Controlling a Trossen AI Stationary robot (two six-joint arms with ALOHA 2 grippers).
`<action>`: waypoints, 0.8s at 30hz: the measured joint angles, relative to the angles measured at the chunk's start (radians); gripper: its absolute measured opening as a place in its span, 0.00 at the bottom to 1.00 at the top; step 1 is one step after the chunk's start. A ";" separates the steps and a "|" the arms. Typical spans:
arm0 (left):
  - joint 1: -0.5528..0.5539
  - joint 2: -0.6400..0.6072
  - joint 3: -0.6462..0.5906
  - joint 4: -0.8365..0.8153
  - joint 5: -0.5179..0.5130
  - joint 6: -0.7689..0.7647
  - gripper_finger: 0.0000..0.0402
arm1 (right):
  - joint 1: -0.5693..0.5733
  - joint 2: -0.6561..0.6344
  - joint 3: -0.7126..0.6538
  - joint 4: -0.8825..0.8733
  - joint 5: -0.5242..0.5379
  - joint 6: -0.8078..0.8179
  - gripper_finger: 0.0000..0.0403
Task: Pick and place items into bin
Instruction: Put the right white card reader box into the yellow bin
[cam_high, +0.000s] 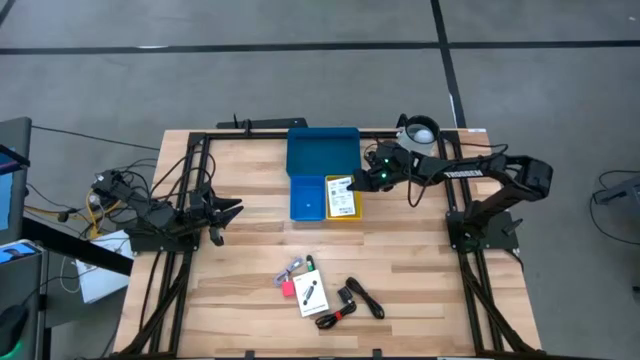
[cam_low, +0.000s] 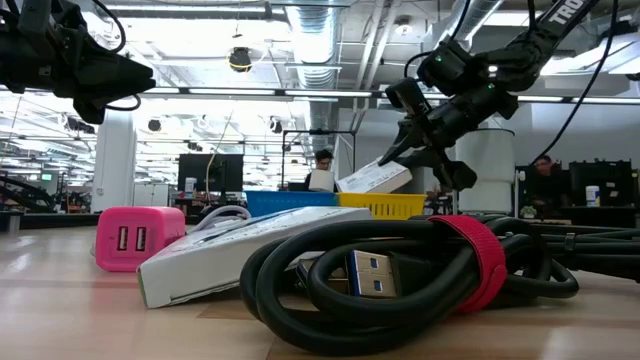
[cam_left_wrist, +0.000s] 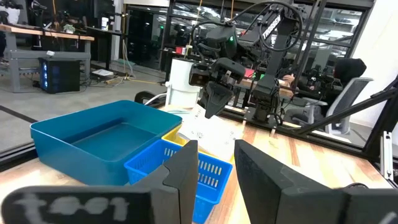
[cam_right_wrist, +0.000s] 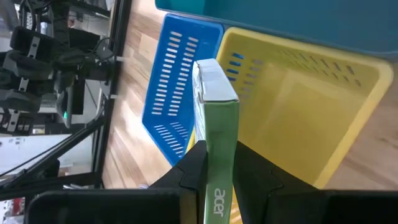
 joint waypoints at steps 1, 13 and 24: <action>0.000 0.000 0.000 0.000 0.000 0.000 0.24 | 0.000 0.000 0.000 -0.001 0.000 0.002 0.13; 0.000 0.000 0.000 0.000 0.000 0.000 0.24 | 0.000 0.000 0.000 -0.002 0.001 0.003 0.15; 0.000 0.000 0.000 0.000 0.000 0.000 0.24 | 0.000 -0.001 0.000 -0.002 0.001 -0.004 0.25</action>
